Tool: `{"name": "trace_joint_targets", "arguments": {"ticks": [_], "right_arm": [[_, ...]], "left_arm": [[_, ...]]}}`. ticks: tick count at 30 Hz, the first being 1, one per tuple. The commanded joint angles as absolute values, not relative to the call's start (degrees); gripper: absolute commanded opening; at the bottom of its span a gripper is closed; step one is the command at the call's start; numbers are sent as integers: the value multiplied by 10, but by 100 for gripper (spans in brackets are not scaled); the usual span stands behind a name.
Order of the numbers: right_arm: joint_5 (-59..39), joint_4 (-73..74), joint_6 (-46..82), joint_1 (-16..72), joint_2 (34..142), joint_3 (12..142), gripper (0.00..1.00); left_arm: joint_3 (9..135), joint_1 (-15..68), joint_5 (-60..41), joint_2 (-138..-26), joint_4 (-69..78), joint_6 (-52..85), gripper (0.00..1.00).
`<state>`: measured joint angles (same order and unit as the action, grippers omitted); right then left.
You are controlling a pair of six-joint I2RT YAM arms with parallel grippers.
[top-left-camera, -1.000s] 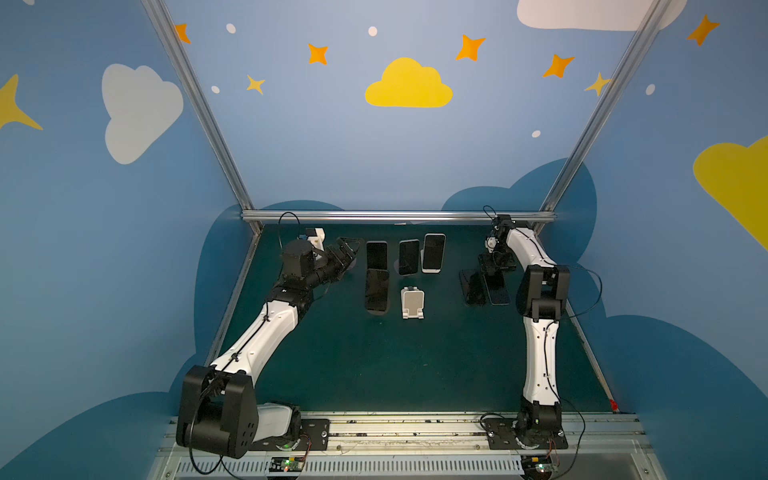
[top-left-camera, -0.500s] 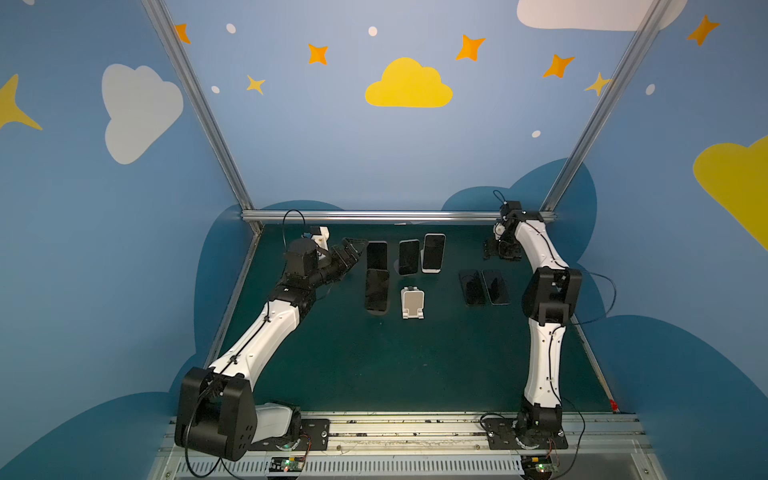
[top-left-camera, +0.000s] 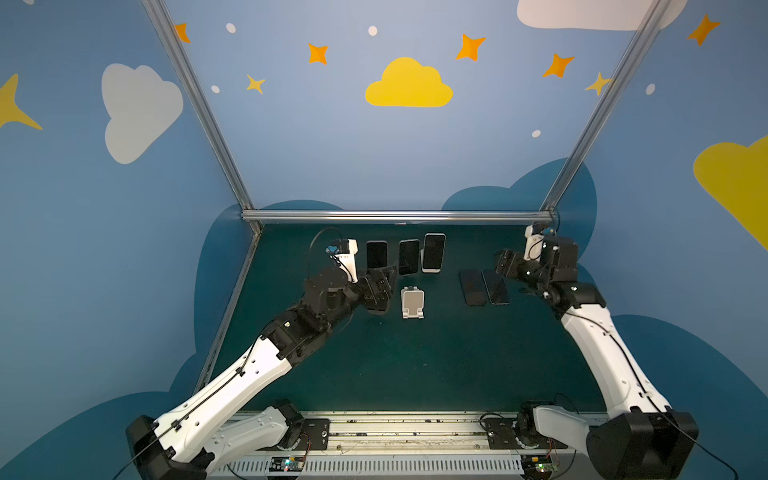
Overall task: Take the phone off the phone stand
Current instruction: 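Open the right gripper and lift away while the left arm reaches toward the white stand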
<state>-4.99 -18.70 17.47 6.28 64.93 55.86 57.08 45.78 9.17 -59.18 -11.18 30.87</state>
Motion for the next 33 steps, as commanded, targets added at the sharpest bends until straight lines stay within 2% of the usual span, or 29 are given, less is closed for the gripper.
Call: {"name": "trace_joint_targets", "arguments": {"ticks": [1, 6, 11, 14, 18, 22, 33], "right_arm": [[-39, -67, 215, 72, 604, 491, 86], [-53, -62, 221, 87, 593, 457, 87], [74, -93, 292, 86, 557, 426, 87], [61, -28, 280, 83, 550, 391, 87], [59, -67, 300, 82, 563, 416, 87], [68, -75, 313, 80, 561, 415, 87], [61, -46, 319, 79, 559, 394, 87]], "left_arm": [[557, 524, 214, -633, -169, 323, 100], [590, 585, 250, -751, -181, 396, 100], [696, 589, 273, -884, -292, 488, 100], [755, 589, 269, -949, -327, 491, 100], [826, 589, 278, -1024, -379, 489, 100], [840, 586, 311, -1057, -385, 507, 100], [871, 548, 265, -1135, -338, 445, 99]]}}
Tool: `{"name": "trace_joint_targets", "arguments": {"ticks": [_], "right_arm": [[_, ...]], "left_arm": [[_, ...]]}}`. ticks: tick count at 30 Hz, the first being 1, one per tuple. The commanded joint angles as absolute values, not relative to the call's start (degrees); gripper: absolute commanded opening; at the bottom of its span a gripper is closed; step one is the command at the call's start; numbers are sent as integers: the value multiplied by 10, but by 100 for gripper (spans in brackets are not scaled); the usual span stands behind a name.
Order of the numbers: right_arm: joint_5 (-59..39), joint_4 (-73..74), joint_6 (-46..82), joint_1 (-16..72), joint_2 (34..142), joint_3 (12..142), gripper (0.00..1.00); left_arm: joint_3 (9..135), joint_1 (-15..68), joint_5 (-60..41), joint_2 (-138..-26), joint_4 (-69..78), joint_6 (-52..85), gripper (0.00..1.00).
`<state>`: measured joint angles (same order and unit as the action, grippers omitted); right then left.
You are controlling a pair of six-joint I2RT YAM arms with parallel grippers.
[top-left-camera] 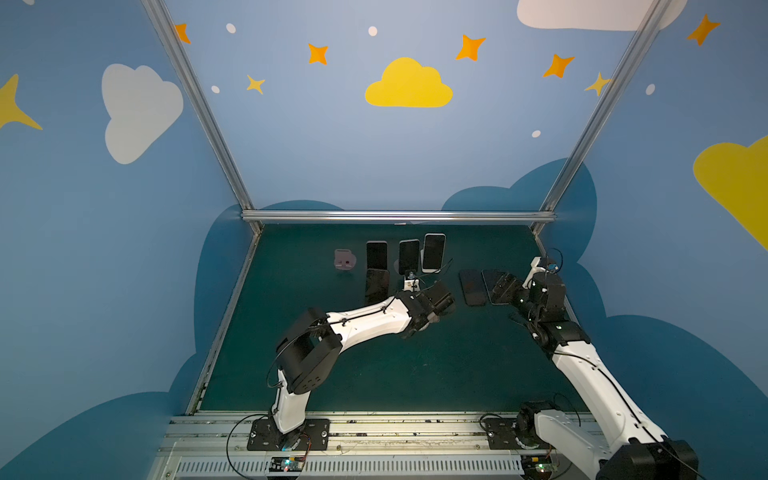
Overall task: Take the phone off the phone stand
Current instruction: 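Open the right gripper and lift away while the left arm reaches toward the white stand, then lower the left gripper onto the white folding stand and close on it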
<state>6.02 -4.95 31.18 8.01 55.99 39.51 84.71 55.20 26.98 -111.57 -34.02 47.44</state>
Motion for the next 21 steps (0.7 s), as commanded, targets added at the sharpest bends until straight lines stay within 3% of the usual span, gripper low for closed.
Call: {"name": "trace_joint_targets", "arguments": {"ticks": [1, 21], "right_arm": [[58, -50, 320, 80, 561, 397, 87], [35, -57, 326, 80, 577, 409, 87]], "left_arm": [[874, 545, 265, -1141, -338, 442, 99], [954, 510, 279, -1220, -339, 356, 87]]}}
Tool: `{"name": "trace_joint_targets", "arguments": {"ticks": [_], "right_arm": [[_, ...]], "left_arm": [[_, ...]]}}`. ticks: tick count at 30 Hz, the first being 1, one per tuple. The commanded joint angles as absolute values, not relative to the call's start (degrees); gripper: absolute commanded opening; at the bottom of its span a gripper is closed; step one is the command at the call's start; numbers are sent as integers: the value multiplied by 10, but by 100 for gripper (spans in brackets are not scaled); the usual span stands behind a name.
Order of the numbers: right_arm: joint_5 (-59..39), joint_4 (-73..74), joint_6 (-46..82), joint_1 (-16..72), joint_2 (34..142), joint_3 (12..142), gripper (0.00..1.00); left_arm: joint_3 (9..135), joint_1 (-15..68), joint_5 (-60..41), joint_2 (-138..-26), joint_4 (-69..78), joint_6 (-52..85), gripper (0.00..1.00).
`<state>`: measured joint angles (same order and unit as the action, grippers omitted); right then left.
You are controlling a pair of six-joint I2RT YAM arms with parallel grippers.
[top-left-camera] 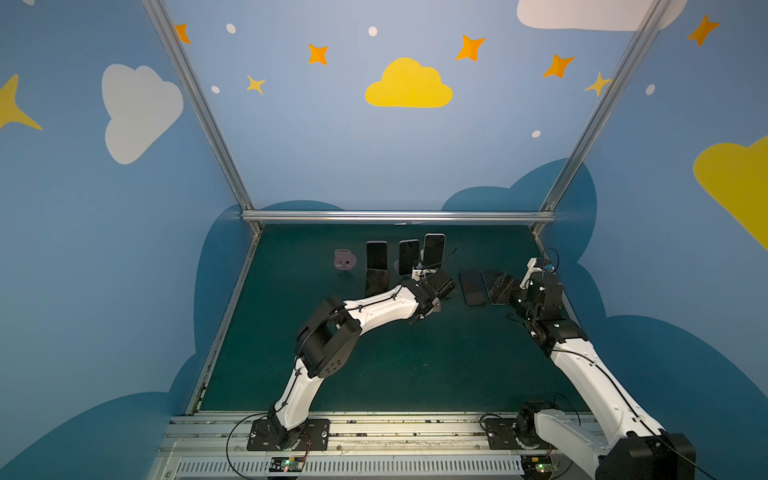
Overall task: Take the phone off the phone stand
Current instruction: 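Lower the left gripper onto the white folding stand and close on it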
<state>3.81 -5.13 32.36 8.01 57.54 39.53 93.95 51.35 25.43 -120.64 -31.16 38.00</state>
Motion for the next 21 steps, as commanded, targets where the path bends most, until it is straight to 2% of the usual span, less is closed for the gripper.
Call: {"name": "trace_joint_targets", "arguments": {"ticks": [1, 5, 17, 21], "right_arm": [[34, -56, 327, 80, 578, 408, 87], [32, -56, 327, 80, 582, 409, 87], [32, -58, 327, 80, 583, 410, 87], [35, -58, 327, 80, 582, 409, 87]], "left_arm": [[956, 510, 281, -1221, -340, 354, 87], [960, 510, 279, -1227, -340, 352, 79], [934, 519, 302, -1225, -317, 349, 64], [913, 523, 294, -1208, -292, 329, 63]]}}
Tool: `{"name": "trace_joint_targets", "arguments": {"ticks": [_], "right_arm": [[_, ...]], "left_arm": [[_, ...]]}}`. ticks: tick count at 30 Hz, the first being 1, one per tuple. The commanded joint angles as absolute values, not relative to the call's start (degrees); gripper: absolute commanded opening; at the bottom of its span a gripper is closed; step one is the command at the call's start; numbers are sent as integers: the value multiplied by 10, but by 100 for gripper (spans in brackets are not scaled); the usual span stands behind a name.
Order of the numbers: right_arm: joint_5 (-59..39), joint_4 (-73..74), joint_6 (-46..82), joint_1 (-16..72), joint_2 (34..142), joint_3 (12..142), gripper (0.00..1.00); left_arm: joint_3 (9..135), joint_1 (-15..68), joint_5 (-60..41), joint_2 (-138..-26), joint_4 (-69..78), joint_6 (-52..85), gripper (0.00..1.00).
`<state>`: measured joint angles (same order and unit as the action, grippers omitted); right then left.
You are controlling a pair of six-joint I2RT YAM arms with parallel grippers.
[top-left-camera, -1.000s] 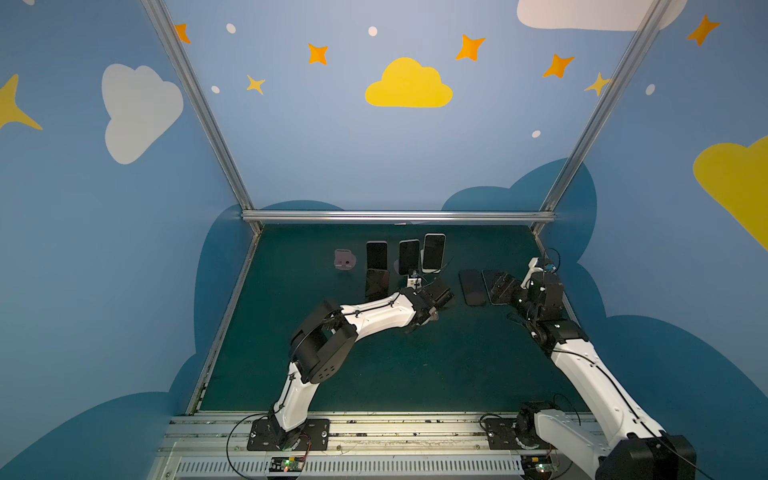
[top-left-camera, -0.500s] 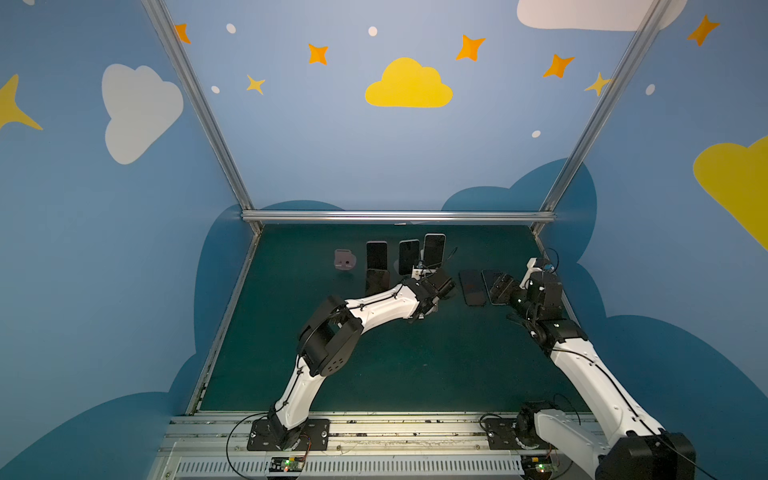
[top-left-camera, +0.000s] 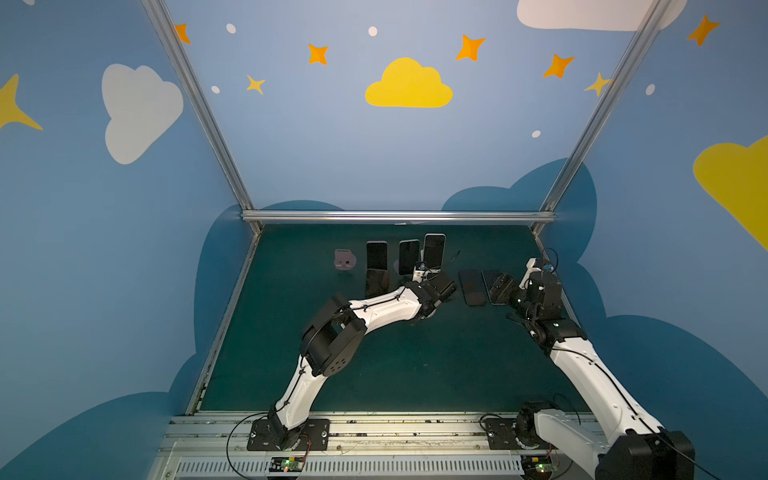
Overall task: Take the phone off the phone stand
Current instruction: 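Lower the left gripper onto the white folding stand and close on it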
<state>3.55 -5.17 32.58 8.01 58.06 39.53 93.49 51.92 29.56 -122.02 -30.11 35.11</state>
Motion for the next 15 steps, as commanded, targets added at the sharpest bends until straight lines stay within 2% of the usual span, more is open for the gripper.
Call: {"name": "trace_joint_targets", "arguments": {"ticks": [1, 9, 15], "right_arm": [[34, -58, 327, 80, 582, 409, 87], [31, -58, 328, 80, 582, 409, 87], [19, -57, 328, 80, 587, 411, 87]], "left_arm": [[905, 526, 293, -1202, -283, 320, 63], [853, 558, 290, -1134, -232, 265, 59], [809, 626, 332, -1052, -232, 215, 59]]}}
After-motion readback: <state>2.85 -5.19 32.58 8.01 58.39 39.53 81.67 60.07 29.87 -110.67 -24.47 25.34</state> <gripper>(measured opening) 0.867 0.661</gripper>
